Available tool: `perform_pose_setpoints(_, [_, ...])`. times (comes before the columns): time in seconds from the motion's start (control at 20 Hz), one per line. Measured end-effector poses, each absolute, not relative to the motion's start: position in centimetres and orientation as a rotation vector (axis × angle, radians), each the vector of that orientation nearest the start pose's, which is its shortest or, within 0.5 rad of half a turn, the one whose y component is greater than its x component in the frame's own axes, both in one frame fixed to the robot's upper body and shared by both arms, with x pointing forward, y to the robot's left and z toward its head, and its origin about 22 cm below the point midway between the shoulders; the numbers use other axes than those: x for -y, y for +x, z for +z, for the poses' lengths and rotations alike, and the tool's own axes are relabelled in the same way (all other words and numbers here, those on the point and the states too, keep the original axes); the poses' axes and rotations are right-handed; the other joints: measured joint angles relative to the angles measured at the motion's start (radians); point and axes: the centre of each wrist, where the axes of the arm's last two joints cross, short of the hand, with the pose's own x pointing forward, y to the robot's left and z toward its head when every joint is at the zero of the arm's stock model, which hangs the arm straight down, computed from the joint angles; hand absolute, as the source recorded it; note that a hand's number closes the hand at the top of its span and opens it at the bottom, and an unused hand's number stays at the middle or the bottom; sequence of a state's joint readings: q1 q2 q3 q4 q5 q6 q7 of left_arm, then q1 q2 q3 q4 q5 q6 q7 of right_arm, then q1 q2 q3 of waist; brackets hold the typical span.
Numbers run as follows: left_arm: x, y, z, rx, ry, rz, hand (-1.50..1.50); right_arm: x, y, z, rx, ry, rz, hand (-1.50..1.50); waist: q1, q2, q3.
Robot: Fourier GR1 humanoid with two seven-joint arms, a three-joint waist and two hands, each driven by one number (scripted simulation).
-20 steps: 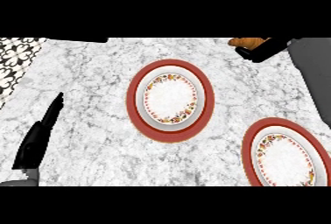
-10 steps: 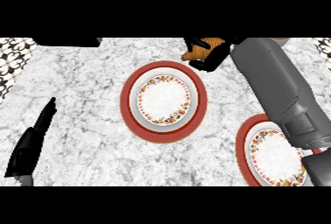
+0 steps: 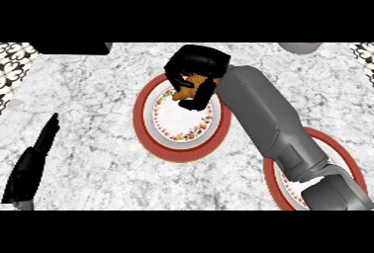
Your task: Pick the croissant from the plate and place it in the plate
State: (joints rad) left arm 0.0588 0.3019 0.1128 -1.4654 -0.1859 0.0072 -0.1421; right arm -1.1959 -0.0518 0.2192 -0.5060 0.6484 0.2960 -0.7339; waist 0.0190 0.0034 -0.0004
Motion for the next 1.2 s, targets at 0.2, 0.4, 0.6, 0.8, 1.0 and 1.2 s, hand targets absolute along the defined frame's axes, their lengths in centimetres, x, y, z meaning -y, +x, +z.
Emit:
perform_pose_setpoints(0.2, [-33.8, 22.7, 0.2, 1.526, 0.447, -0.316, 0.00, 5.7, 43.2, 10.3, 1.843, 0.276, 1.636, 1.50, 0.014, 0.001, 0.000])
perform_pose_setpoints(0.4, [-33.5, 22.4, 0.1, 1.531, 0.444, -0.329, 0.00, 5.6, 42.7, 8.7, 1.745, 0.246, 1.564, -1.50, 0.024, 0.003, 0.000])
perform_pose_setpoints(0.6, [-33.1, 23.4, 0.5, 1.540, 0.443, -0.334, 0.00, 5.3, 42.5, 7.9, 1.716, 0.231, 1.521, -1.50, 0.033, 0.007, 0.000])
perform_pose_setpoints(0.8, [-33.0, 23.7, 0.3, 1.541, 0.444, -0.334, 0.00, 5.6, 42.3, 7.3, 1.755, 0.289, 1.385, -1.50, 0.037, 0.008, 0.000])
perform_pose_setpoints(1.0, [-33.0, 23.3, 0.0, 1.538, 0.442, -0.332, 0.00, 6.3, 43.1, 7.9, 1.788, 0.345, 1.176, -1.50, 0.028, 0.008, 0.001])
perform_pose_setpoints(1.2, [-33.0, 22.9, -0.3, 1.539, 0.443, -0.327, 0.00, 7.9, 44.4, 9.3, 1.784, 0.331, 0.990, -1.50, 0.026, 0.010, 0.000])
